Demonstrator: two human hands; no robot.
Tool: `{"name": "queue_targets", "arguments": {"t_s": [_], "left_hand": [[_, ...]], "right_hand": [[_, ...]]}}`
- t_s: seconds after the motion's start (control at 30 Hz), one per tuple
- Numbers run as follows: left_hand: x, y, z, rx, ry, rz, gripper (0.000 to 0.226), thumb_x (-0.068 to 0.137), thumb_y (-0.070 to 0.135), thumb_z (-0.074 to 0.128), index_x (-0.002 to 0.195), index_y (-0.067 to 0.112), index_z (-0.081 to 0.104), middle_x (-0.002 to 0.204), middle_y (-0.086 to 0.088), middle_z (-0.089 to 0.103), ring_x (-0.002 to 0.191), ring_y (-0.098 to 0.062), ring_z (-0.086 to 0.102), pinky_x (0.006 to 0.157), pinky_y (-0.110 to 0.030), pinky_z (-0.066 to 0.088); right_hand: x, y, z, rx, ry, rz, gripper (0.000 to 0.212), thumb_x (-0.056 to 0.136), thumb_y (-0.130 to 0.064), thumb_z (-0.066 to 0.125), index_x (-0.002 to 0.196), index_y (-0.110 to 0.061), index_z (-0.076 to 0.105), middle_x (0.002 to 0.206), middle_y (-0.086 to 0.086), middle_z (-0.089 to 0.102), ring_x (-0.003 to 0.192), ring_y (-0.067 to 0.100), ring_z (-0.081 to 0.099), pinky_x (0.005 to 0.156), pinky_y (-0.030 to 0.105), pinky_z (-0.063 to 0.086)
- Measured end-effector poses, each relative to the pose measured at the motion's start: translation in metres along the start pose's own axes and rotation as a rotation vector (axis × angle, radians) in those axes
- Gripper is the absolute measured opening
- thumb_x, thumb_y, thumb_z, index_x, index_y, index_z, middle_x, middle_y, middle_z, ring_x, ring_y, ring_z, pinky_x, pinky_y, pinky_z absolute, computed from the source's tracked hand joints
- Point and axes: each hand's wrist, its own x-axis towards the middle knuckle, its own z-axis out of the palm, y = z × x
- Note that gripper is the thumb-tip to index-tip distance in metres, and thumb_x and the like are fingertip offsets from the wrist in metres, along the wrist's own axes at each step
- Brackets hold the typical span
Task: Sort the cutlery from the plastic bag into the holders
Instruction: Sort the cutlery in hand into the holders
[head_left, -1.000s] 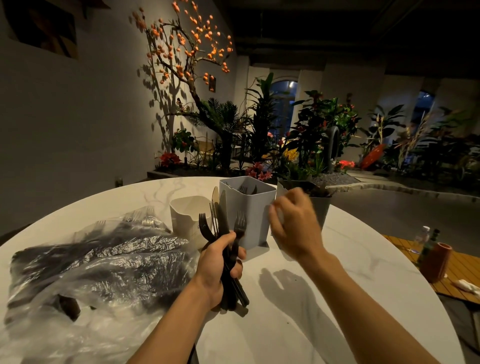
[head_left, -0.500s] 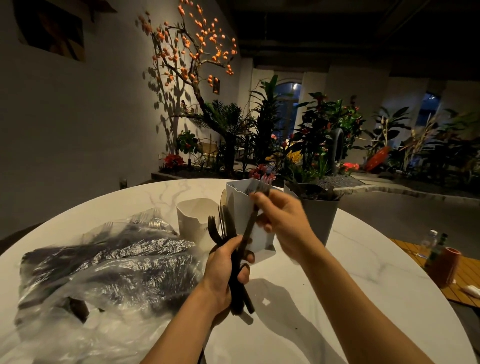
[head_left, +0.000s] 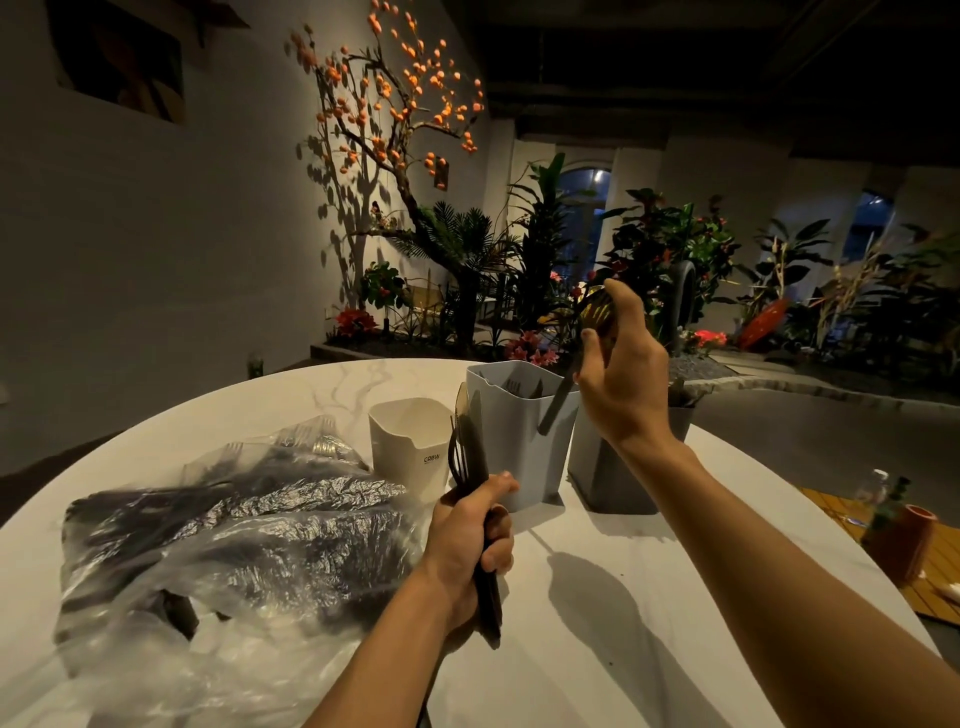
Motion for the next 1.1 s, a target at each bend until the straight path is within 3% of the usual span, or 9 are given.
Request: {"name": "queue_targets", "arguments": {"t_s": [0.17,0.27,0.5,0.67,0.77,0.9,0.97,1.03,1.1], "left_hand": [[0.001,0.002,0.000,-0.017,0.004,-0.028,0.016,0.094,0.026,0.068,0.092,0.010,0.063,0.054,0.002,0.032,0.036,-0.009,0.027,0.043,-0.023,0.021],[0.001,0.002,0.000,-0.035,0.008,-0.048,0.016,0.092,0.024,0.069,0.089,0.010,0.063,0.055,0.002,0.034,0.037,-0.008,0.027,0.042,-0.022,0.020],[0.000,0.002,0.000,-0.017,0.008,-0.035,0.017,0.093,0.025,0.069,0.090,0.008,0.064,0.054,0.001,0.033,0.038,-0.010,0.028,0.043,-0.023,0.023],[0.000,0.000,0.000,0.003,0.008,-0.015,0.018,0.093,0.026,0.069,0.092,0.008,0.064,0.056,0.000,0.028,0.038,-0.012,0.027,0.046,-0.026,0.021],[0.000,0.000,0.000,0.003,0.011,-0.020,0.017,0.092,0.023,0.070,0.096,0.009,0.061,0.057,0.000,0.028,0.040,-0.012,0.025,0.048,-0.027,0.020],[0.001,0.000,0.003,0.012,0.041,0.009,0.017,0.094,0.012,0.066,0.081,0.013,0.054,0.052,0.002,0.029,0.036,-0.011,0.024,0.042,-0.022,0.021],[-0.001,0.000,0.005,0.040,0.064,0.046,0.023,0.096,0.006,0.060,0.076,0.014,0.053,0.052,0.003,0.029,0.038,-0.012,0.025,0.043,-0.023,0.021],[-0.002,-0.002,0.006,0.081,0.083,0.075,0.026,0.101,0.004,0.052,0.076,0.012,0.053,0.052,0.002,0.033,0.040,-0.012,0.029,0.044,-0.025,0.023],[-0.003,-0.003,0.006,0.103,0.099,0.095,0.025,0.104,0.004,0.045,0.081,0.008,0.054,0.051,0.000,0.037,0.042,-0.012,0.033,0.043,-0.025,0.027]], "right_hand": [[0.009,-0.002,-0.002,0.144,0.211,-0.031,0.048,0.101,-0.007,0.054,0.145,-0.007,0.035,0.098,0.001,0.060,0.074,0.015,0.068,0.065,0.031,0.062],[0.014,-0.004,0.001,0.159,0.225,-0.052,0.050,0.100,-0.005,0.052,0.141,-0.021,0.030,0.098,0.001,0.060,0.075,0.013,0.067,0.065,0.024,0.060],[-0.004,0.009,0.024,-0.012,-0.230,0.079,0.053,0.094,0.000,0.059,0.136,-0.025,0.039,0.102,0.008,0.068,0.089,0.025,0.068,0.082,0.045,0.061],[-0.017,0.016,0.036,-0.293,-0.480,0.095,0.022,0.101,-0.025,0.054,0.120,-0.023,0.064,0.124,0.006,0.060,0.119,0.028,0.047,0.097,0.044,0.045],[-0.030,0.013,0.038,-0.367,-0.515,0.123,0.027,0.100,-0.041,0.054,0.119,-0.027,0.068,0.134,0.004,0.047,0.127,0.027,0.034,0.098,0.046,0.043],[-0.052,-0.007,0.036,-0.189,-0.251,0.002,0.026,0.096,-0.045,0.060,0.100,-0.020,0.068,0.105,0.001,0.052,0.100,0.018,0.048,0.077,0.033,0.047],[-0.061,-0.025,0.034,-0.036,-0.398,0.094,0.040,0.090,-0.059,0.061,0.083,-0.020,0.062,0.086,-0.004,0.055,0.079,0.013,0.053,0.065,0.025,0.044],[-0.067,-0.040,0.036,-0.034,-0.710,0.211,0.048,0.080,-0.068,0.066,0.078,-0.021,0.059,0.075,-0.004,0.060,0.069,0.011,0.058,0.059,0.026,0.049],[-0.069,-0.047,0.039,-0.093,-0.854,0.267,0.043,0.081,-0.061,0.073,0.073,-0.021,0.058,0.071,-0.003,0.061,0.066,0.011,0.059,0.061,0.027,0.051]]}}
